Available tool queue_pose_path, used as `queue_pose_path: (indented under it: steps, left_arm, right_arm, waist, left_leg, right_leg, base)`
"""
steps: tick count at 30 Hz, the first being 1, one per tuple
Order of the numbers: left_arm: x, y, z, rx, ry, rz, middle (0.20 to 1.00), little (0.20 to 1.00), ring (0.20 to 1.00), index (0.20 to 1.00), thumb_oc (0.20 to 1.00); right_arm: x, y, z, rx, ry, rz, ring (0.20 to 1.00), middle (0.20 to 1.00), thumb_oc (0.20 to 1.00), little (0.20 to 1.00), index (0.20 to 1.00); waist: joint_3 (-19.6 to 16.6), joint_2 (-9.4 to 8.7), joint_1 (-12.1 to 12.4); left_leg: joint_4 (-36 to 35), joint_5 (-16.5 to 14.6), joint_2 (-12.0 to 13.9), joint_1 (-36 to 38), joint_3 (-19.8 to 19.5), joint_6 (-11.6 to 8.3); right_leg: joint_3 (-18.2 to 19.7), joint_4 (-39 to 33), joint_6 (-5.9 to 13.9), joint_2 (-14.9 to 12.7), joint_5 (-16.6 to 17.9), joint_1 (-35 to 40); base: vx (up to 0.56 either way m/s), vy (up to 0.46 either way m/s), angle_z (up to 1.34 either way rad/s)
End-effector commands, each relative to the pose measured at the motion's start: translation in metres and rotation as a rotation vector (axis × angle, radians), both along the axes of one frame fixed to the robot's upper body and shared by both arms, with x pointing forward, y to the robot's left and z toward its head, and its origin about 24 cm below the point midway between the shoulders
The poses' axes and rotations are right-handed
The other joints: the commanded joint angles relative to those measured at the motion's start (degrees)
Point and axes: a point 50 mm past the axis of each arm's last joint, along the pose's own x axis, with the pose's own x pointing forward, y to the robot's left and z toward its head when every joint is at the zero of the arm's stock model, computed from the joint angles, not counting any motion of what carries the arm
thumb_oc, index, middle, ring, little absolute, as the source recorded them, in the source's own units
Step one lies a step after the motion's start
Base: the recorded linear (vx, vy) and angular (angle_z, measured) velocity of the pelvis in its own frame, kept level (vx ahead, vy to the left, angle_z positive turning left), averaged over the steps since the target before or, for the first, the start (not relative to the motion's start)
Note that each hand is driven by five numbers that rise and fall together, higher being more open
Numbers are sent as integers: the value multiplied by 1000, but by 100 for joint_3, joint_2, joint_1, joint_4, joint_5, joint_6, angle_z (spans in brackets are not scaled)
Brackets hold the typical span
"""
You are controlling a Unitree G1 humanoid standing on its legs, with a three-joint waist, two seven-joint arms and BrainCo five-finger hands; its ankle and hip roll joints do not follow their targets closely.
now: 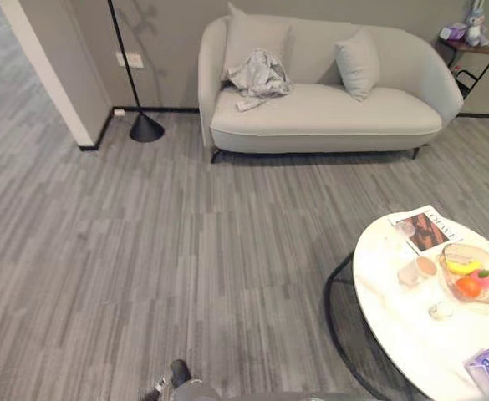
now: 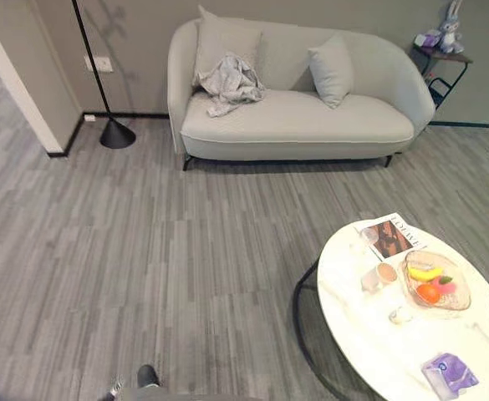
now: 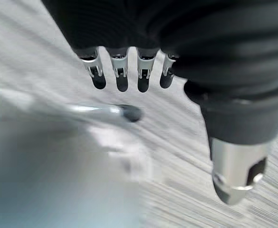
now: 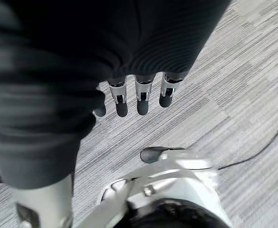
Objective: Hang the clothes on the sofa on the clothes rack.
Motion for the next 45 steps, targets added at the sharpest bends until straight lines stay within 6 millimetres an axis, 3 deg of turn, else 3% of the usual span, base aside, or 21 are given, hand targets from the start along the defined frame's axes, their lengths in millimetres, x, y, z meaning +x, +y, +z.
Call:
queue_pose_path:
  steps: [1,4,6,7,10,11,15,19,22,23,25,26,29,30,31,32,33,37,38,41,45]
  left_arm:
    - [10,-33,-6,-62,-17,-126,1000,1000,1000,1000,1000]
    - [39,-31,1,3,-69,-267,1000,1000,1000,1000,1000]
    - [52,-30,5,24,-110,-280,1000,1000,1000,1000,1000]
    - [60,-34,7,27,-141,-282,1000,1000,1000,1000,1000]
    - [64,-43,7,17,-148,-309,1000,1000,1000,1000,1000]
    - [65,-54,5,-6,-153,-330,1000,1000,1000,1000,1000]
    - [67,-68,3,-36,-158,-350,1000,1000,1000,1000,1000]
    - [54,-73,-2,-65,-118,-371,1000,1000,1000,1000,1000]
    - [51,-73,-3,-69,-111,-355,1000,1000,1000,1000,1000]
    - [56,-73,-1,-60,-137,-333,1000,1000,1000,1000,1000]
    - [57,-70,0,-62,-149,-303,1000,1000,1000,1000,1000]
    - [62,-65,3,-56,-176,-257,1000,1000,1000,1000,1000]
    - [63,-62,4,-47,-186,-242,1000,1000,1000,1000,1000]
    - [52,-57,1,-56,-167,-197,1000,1000,1000,1000,1000]
    - [51,-57,1,-56,-166,-197,1000,1000,1000,1000,1000]
    - [31,-44,-3,-34,-101,-115,1000,1000,1000,1000,1000]
    - [15,-38,-6,-22,-46,-76,1000,1000,1000,1000,1000]
    - [-20,-31,-10,-15,62,12,1000,1000,1000,1000,1000]
    - [-45,-28,-12,-27,133,50,1000,1000,1000,1000,1000]
    - [-42,-23,-11,-20,122,104,1000,1000,1000,1000,1000]
    - [2,-22,-5,2,-20,1,1000,1000,1000,1000,1000]
  right_arm:
    - [24,-16,3,-34,-47,123,1000,1000,1000,1000,1000]
    - [65,-19,8,-80,-166,273,1000,1000,1000,1000,1000]
    - [84,-23,13,-95,-234,289,1000,1000,1000,1000,1000]
    - [98,-25,17,-120,-279,306,1000,1000,1000,1000,1000]
    - [101,-31,19,-155,-280,328,1000,1000,1000,1000,1000]
    - [101,-35,20,-157,-293,295,1000,1000,1000,1000,1000]
    - [92,-41,19,-137,-279,184,1000,1000,1000,1000,1000]
    - [77,-41,16,-113,-250,127,1000,1000,1000,1000,1000]
    - [72,-47,17,-129,-236,115,1000,1000,1000,1000,1000]
    - [71,-54,18,-164,-219,192,1000,1000,1000,1000,1000]
    - [70,-54,18,-169,-213,223,1000,1000,1000,1000,1000]
    - [65,-54,17,-180,-184,271,1000,1000,1000,1000,1000]
    - [53,-53,15,-187,-118,342,1000,1000,1000,1000,1000]
    - [44,-54,14,-183,-81,330,1000,1000,1000,1000,1000]
    - [44,-54,14,-183,-81,330,1000,1000,1000,1000,1000]
    - [46,-50,13,-178,-95,328,1000,1000,1000,1000,1000]
    - [49,-50,13,-187,-102,332,1000,1000,1000,1000,1000]
    - [49,-37,10,-156,-100,374,1000,1000,1000,1000,1000]
    - [44,-29,8,-115,-92,395,1000,1000,1000,1000,1000]
    - [36,-24,6,-92,-66,362,1000,1000,1000,1000,1000]
    - [41,-30,8,-132,-85,316,1000,1000,1000,1000,1000]
  waist:
    - [-330,460,65]
    - [-129,519,-116]
    - [34,667,-288]
    - [115,763,-350]
    - [156,911,-432]
    - [149,949,-566]
    - [148,924,-708]
    - [-41,651,-781]
    - [-101,622,-796]
    - [-151,521,-643]
    - [-189,491,-592]
    - [-153,379,-394]
    - [-65,249,-174]
    - [-53,151,4]
    - [-71,127,-8]
    - [-173,300,15]
    - [-183,374,93]
    - [-203,347,255]
    - [-301,393,357]
    - [-308,259,490]
    - [-352,219,232]
  left_leg:
    - [-4,25,-380,-174,288,324]
    - [-26,-514,-1092,241,453,812]
    - [-211,-632,-1327,612,490,893]
    - [-459,-696,-1419,868,540,853]
    - [-759,-691,-1457,1118,520,771]
    - [-935,-760,-1577,1248,454,677]
    - [-840,-1063,-1521,1563,300,541]
    - [-532,-1451,-1613,1875,200,481]
    - [-131,-1515,-1377,1930,114,344]
    - [1055,-982,-754,1537,-10,42]
    - [1551,-679,-419,1384,-57,-120]
    - [2576,82,191,1139,-88,-394]
    - [3127,443,685,909,58,-514]
    - [2473,-189,232,-61,33,-290]
    - [2407,-175,178,-46,53,-266]
    - [49,101,-205,-50,180,-142]
    - [-947,557,-266,-169,54,-163]
    - [-1108,669,211,-559,-27,-239]
    - [-1054,679,182,-346,282,-156]
    - [-710,584,-162,-288,451,58]
    - [-698,-266,-1267,431,675,807]
  right_leg:
    - [39,2020,60,-779,602,-250]
    - [323,3277,181,-1429,1329,-1176]
    - [536,3434,33,-1073,793,-1881]
    - [211,2722,-1,-889,502,-2031]
    - [-253,1799,-15,-822,552,-2082]
    - [-76,676,218,-824,1034,-2328]
    - [401,-525,547,-1340,1710,-2594]
    - [519,-215,533,-1244,1717,-2425]
    - [441,6,443,-1011,1585,-2287]
    - [93,16,152,-578,1273,-1874]
    - [-27,-69,-20,-329,1087,-1660]
    - [-131,-225,-350,62,707,-1244]
    - [-311,-528,-630,450,393,-710]
    - [-227,-899,-569,603,374,-387]
    - [-234,-897,-553,566,382,-401]
    - [-155,-901,-337,611,353,-374]
    - [-113,-901,-321,716,237,-277]
    - [11,-894,-309,836,-34,90]
    - [37,-750,-315,953,-267,326]
    - [-75,250,-243,614,-419,357]
    - [-7,2937,464,-722,1350,-637]
  base:
    - [437,373,-124]
    - [353,353,5]
    - [320,129,6]
    - [240,-24,-42]
    - [243,-95,-51]
    - [396,-215,23]
    - [340,-210,64]
    - [468,-327,-7]
    - [331,-389,30]
    - [450,-710,47]
    - [414,-667,48]
    - [231,-413,53]
    - [396,-513,45]
    - [420,-328,90]
    - [554,-70,124]
    - [522,103,63]
    - [520,93,0]
    - [612,-89,-78]
    - [750,-34,-61]
    - [599,79,-6]
    - [651,269,31]
